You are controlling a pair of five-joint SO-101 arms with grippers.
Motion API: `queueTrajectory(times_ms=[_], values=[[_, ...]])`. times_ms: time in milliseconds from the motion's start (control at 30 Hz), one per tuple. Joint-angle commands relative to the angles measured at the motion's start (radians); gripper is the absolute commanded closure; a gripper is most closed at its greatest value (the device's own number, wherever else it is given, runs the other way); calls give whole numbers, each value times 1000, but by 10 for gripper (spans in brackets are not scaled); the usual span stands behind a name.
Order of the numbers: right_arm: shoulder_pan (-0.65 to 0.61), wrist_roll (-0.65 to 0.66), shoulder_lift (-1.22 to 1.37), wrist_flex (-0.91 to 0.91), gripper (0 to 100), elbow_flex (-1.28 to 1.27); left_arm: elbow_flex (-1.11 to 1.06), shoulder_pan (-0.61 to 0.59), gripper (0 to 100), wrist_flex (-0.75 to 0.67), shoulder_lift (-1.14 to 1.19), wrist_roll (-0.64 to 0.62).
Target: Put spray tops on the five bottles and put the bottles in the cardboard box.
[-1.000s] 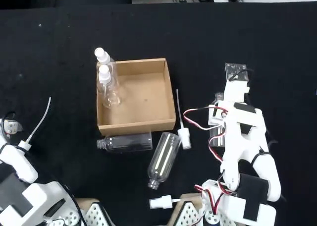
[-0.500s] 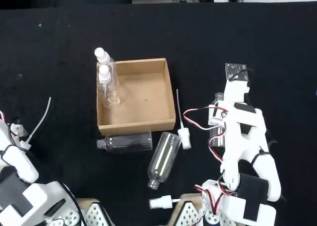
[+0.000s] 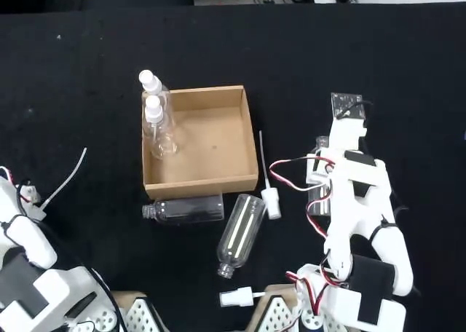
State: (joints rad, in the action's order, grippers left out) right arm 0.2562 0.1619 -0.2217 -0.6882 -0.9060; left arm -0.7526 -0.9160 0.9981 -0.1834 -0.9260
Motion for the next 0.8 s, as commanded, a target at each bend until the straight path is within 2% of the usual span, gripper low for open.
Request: queueTrajectory(times_ms=[0,167,300,367,433,633,767], values=[[-17,5,-38,21,988,-1,-12,12,776,-12,-8,-11],[-17,5,-38,21,988,-1,-10,-2,923,-14,-8,-6],[-17,5,-38,21,988,-1,-8,-2,907,-8,-17,48],[-17,5,-38,21,988,-1,-7,13,884,-11,-18,121],[-17,5,-38,21,988,-1,8,19,859,-6,-17,272],[-17,5,-38,21,988,-2,30,-22,797,-5,-18,890],[-17,5,-38,21,988,-1,71,-71,795,-6,-8,1149]])
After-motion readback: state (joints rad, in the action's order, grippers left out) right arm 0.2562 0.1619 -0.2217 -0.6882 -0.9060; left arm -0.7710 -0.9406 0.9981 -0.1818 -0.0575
